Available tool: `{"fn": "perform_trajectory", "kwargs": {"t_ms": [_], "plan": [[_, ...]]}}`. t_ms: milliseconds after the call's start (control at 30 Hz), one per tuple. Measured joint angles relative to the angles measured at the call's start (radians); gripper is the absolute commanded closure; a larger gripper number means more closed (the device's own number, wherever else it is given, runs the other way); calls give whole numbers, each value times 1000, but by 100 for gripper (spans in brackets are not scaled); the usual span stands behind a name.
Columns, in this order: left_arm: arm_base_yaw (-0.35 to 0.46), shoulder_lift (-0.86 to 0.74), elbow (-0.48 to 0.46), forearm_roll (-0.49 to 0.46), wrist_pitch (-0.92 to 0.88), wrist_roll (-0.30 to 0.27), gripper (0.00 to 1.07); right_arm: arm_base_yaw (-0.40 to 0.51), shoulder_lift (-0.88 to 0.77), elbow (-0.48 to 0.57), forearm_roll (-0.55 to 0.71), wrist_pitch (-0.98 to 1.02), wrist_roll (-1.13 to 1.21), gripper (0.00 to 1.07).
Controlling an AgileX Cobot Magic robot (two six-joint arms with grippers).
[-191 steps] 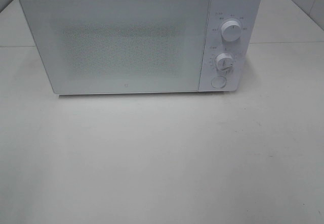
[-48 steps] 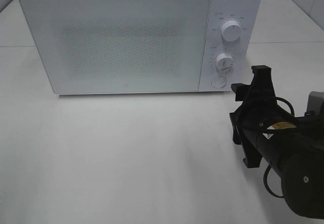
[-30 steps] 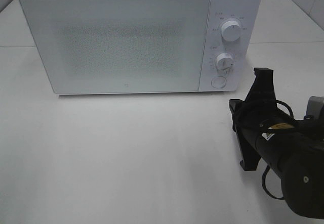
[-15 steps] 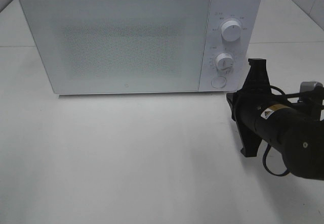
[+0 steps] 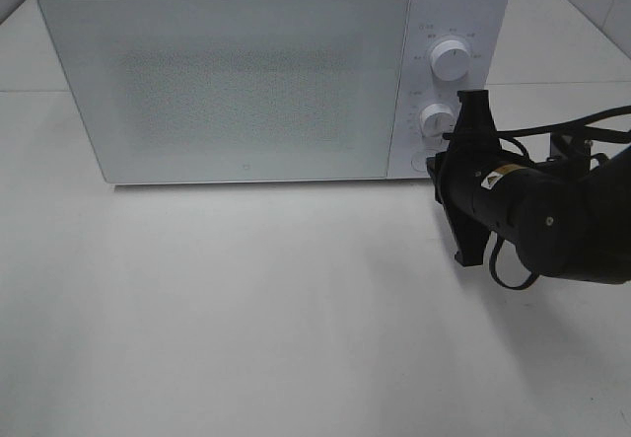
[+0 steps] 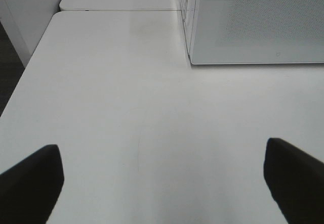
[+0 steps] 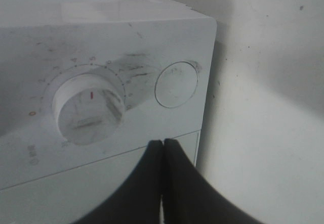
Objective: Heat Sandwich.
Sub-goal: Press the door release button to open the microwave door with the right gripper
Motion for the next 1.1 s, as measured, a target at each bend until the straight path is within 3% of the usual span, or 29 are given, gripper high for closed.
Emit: {"fn": "perform_trajectory", "kwargs": {"t_ms": [667,1100], "plan": [[0,0,0,0,0,0,5,-64,198,-198,-11,44,12,107],[0,0,0,0,0,0,5,-70,227,-214,-1,-6,-6,106]]}}
